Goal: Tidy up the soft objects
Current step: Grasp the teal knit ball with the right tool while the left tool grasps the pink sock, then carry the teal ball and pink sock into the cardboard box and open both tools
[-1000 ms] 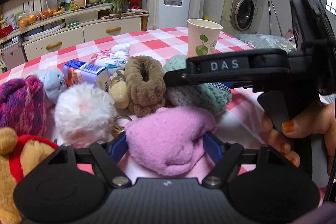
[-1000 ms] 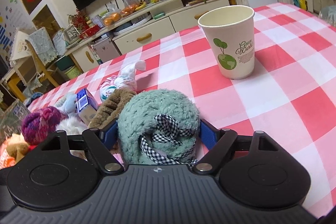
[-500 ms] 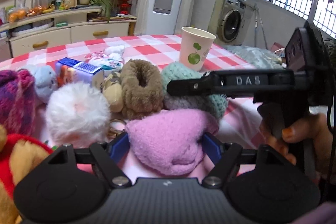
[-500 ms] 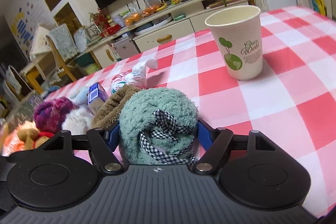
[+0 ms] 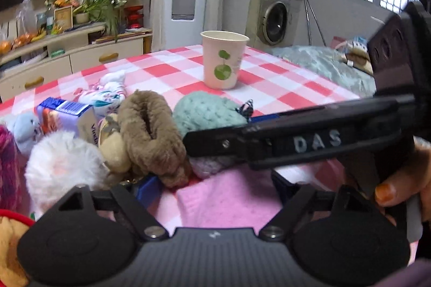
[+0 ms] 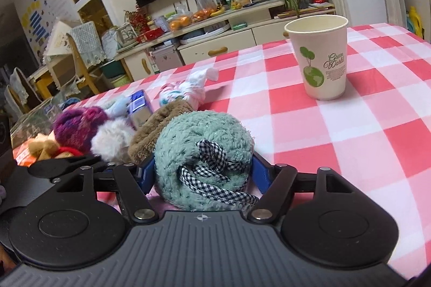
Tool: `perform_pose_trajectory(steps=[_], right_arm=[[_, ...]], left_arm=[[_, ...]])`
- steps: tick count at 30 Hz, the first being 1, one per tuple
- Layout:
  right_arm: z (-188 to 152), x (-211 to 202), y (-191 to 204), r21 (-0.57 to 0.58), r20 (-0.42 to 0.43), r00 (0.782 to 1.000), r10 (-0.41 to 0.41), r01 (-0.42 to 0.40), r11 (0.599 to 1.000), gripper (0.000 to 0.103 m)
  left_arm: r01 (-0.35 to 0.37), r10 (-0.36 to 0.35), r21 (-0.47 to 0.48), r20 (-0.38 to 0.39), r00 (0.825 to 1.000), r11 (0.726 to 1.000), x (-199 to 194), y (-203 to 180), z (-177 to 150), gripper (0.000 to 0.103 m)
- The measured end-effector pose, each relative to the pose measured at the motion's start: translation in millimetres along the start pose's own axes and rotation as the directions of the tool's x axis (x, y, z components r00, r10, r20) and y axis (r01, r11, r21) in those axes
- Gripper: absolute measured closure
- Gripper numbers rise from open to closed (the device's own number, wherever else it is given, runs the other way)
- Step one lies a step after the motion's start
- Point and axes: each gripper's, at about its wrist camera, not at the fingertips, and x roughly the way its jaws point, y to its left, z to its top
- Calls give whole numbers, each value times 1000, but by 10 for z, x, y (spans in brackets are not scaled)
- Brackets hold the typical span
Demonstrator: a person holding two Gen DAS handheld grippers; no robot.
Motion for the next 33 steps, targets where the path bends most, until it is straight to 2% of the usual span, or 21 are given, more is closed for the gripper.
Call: perform_pose_trajectory(steps=[2,9,13,22,30,31,32,33], right_arm=[[20,10,-37,25,-3,1000,-1,1,1000,17],[45,12,-16,79,-18,1000,-20,22,997,18],[59,-10,36,88,-25,998,-56,58,994,19],[12,-289,17,192,-8,990,-138,137,972,19],[33,-470,164,189,7,986,-166,162,969,19],[31,-477,192,186,4,986,-167,164,969,19],[34,-484,213,184,3,986,-166,162,969,19],[39,-476,233,182,1,986,-164,161,970,19]], left_arm=[[1,-1,-22,3,1000,1000,-43,24,-13,37],[-9,9,-55,1,1000,998,-178,41,-70,47],[-8,8,-86,2,1000,996,-261,51,-67,56],[-51,49,-148,-17,999,988,-487,114,-125,62],[-93,95,-175,4,995,980,-860,190,-76,65],[-95,98,-178,10,995,979,-905,199,-59,66],[-98,103,-179,18,994,979,-964,207,-34,76],[-104,109,-178,19,994,979,-1003,212,-17,76]])
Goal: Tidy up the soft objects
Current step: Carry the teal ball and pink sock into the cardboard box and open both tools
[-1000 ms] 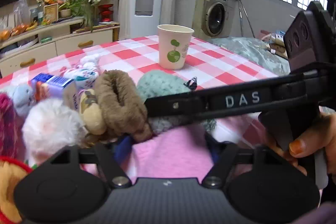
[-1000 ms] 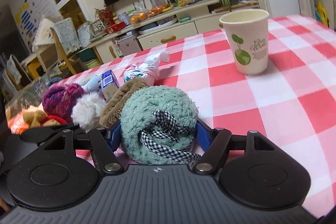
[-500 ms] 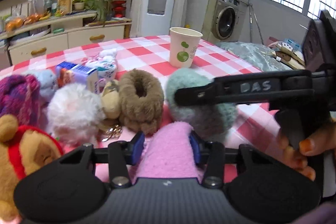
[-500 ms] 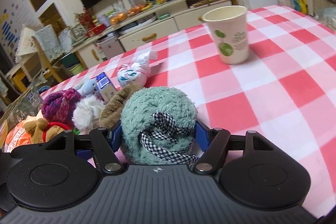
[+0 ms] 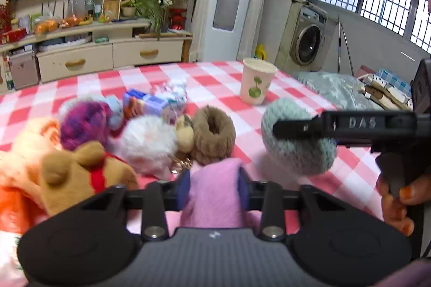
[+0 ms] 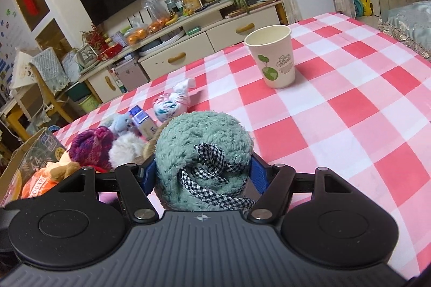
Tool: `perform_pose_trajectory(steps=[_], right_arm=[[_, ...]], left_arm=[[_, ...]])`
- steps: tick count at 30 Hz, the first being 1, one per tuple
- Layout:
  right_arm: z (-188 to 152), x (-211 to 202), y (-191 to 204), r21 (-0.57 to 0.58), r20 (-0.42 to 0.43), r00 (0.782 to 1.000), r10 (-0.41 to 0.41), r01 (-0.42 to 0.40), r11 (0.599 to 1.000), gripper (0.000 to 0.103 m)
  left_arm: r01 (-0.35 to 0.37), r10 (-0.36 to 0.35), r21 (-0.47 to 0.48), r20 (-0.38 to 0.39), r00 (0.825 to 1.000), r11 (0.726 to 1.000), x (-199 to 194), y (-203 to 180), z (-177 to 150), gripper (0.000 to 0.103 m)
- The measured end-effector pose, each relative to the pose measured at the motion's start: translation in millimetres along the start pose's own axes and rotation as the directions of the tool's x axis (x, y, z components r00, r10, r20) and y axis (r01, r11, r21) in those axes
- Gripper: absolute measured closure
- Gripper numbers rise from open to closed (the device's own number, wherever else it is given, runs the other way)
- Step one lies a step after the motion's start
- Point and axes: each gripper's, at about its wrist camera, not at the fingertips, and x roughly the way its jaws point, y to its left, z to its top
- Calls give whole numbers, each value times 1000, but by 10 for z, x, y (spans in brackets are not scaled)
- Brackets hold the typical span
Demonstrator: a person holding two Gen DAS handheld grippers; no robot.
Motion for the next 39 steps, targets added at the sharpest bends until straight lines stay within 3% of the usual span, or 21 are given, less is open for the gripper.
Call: perform_pose_trajectory(steps=[17,26,34,39], right_arm=[[68,85,447,-89,16,1000,22,-21,996,19],[204,248,931,-156,16,995,102,-98,983,19],[337,443,1723,-268,-1,961,278,-268,925,18],[388,688,2244,-309,-34,933,359,-352,884,18]], left_arm=[[-38,44,-102,63,997,994,-443,357,158,76],[-93,118,-171,145,982,981,-872,680,331,76],[-215,274,-271,203,940,938,-1361,1212,399,76],[-328,409,-350,187,893,877,-1620,1626,338,76]])
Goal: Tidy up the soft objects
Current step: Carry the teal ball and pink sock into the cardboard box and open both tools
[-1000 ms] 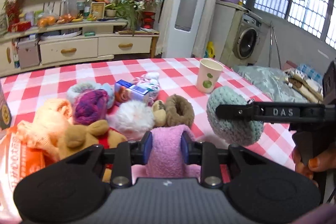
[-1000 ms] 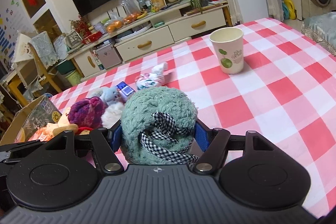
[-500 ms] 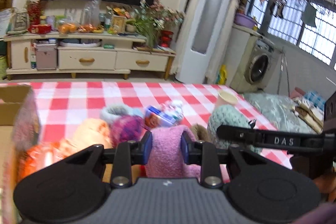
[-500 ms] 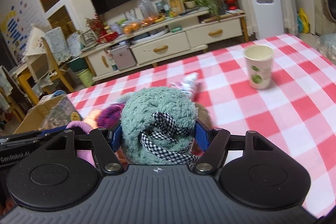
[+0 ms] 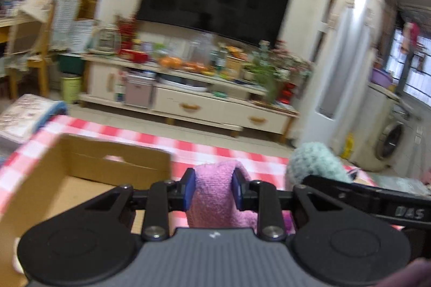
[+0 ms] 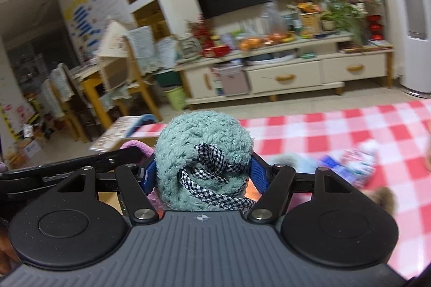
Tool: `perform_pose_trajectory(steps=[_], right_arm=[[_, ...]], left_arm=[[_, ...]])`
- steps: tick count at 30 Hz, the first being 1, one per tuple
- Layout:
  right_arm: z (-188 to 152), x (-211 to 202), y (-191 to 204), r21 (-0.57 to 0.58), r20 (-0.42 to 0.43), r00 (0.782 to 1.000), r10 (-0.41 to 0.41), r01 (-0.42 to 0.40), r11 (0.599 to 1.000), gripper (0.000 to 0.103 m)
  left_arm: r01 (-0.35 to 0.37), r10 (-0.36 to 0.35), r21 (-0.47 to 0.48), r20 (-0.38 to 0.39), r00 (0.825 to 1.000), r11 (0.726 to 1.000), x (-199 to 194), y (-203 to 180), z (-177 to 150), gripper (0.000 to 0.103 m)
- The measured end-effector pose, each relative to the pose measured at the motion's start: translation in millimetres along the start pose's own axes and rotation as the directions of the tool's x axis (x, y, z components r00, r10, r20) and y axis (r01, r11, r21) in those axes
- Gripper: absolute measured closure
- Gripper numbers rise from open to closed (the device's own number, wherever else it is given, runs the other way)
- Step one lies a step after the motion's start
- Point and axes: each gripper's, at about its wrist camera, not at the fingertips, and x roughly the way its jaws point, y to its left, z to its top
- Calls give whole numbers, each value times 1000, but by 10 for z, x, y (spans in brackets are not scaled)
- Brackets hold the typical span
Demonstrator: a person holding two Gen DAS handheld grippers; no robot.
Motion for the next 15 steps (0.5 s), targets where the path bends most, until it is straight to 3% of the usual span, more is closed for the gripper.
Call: perform_pose_trajectory(steps=[7,15], right_arm=[[109,551,432,-63,-17,995,102,-103,993,18],[-37,1165,771,-120,-101,987,122,-134,984,15]], left_arm=[[-173,171,-85,-25,985,981,30,569,49,76],[-266,251,-138,-113,961,954,158,900,-1,75]])
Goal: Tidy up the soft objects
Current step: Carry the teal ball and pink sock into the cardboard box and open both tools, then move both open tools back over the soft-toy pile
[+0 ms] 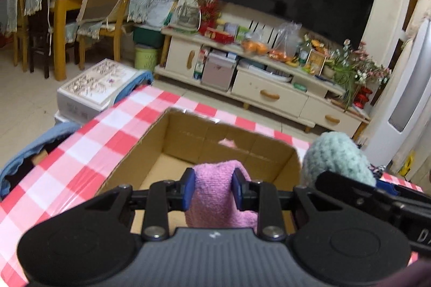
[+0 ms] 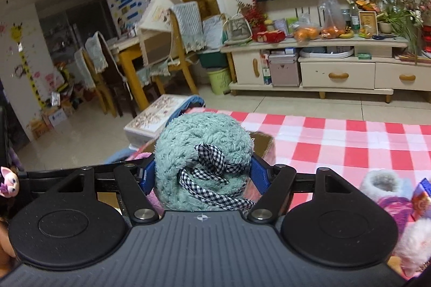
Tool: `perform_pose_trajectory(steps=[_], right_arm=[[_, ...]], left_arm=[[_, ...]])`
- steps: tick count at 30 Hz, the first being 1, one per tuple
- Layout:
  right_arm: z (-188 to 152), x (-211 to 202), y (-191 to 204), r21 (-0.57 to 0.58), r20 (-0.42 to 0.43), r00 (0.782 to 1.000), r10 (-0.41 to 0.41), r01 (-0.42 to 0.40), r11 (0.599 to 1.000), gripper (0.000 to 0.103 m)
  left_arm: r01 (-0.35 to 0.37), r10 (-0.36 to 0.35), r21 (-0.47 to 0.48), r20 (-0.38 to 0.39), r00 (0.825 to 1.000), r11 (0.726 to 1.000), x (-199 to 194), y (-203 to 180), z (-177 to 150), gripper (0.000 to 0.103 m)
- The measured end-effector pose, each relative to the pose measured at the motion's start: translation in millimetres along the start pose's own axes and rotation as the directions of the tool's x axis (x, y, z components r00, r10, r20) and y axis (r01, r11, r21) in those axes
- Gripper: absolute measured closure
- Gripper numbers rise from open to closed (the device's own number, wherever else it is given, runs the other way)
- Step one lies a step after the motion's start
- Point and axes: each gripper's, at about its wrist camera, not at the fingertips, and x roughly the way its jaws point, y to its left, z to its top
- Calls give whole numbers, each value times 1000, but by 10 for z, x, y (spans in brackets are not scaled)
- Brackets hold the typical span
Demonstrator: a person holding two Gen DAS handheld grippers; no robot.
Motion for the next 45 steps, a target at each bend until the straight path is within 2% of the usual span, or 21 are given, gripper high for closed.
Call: perform_pose_trajectory(steps=[3,5,8,14,19,25,32,40,45], right_arm=[[-46,82,29,-1,-17,1000,-14,14,1000,8],[-53,80,-2,27,-17,1000,-19,19,999,3],[-56,-7,-60,81,7,1000,-2,1,997,3],[-87,-370,-51,105,61,997,-51,45,993,2],[-112,-817,-199,116,91,990,-111,101,988,2],[-231,-1454,-415,149,112,965,-236,218,964,0],[-475,-2026,-569,173,120,928,-353,331,928,0],[-734,-2541,-714,224,111,894,-435,404,887,0],[-795,-2693,-752,240,121,876,-466,430,870,0]], left_arm=[[-19,19,3,-8,1000,1000,32,18,-19,75],[-39,39,30,4,999,999,-7,7,-43,69],[-31,31,16,8,999,999,-48,4,-41,63],[-4,4,8,32,999,1000,-126,-94,-56,49],[37,-39,41,51,998,998,-217,-274,-117,48],[92,-103,126,82,991,988,-380,-594,-261,45],[172,-189,221,59,980,960,-555,-934,-544,43],[233,-257,297,42,966,926,-807,-1209,-845,36],[262,-288,313,39,957,913,-928,-1277,-949,33]])
